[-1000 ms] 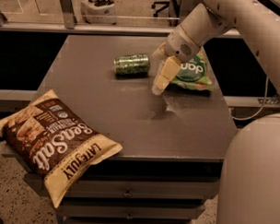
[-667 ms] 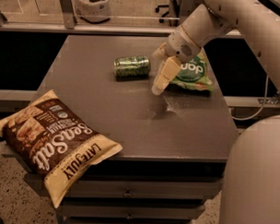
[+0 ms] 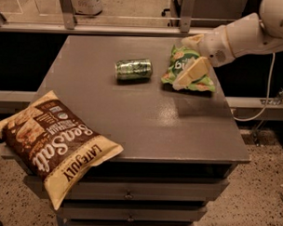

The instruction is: Knock green can over

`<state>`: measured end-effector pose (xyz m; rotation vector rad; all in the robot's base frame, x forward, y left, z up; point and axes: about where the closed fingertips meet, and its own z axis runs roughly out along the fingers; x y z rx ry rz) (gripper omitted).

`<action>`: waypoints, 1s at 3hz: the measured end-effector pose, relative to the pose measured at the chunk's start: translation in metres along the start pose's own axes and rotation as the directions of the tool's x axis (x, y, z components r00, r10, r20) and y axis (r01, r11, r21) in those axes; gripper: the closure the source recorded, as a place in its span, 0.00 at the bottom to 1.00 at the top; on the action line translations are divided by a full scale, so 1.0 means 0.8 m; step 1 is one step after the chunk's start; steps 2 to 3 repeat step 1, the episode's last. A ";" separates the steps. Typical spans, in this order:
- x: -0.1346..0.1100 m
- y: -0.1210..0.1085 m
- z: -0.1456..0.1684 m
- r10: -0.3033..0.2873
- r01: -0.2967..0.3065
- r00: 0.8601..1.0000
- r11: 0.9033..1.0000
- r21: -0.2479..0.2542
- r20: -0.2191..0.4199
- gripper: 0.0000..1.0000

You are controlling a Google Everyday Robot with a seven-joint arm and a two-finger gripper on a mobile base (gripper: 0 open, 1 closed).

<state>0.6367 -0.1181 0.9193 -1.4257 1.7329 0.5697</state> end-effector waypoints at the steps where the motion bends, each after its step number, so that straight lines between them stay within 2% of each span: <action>1: 0.002 -0.016 -0.052 -0.007 -0.020 0.988 0.984 0.175 0.151 0.00; 3: 0.002 -0.016 -0.052 -0.007 -0.020 0.988 0.984 0.175 0.151 0.00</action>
Offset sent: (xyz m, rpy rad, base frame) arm 0.0000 0.0000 0.0000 0.0000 0.0000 0.0000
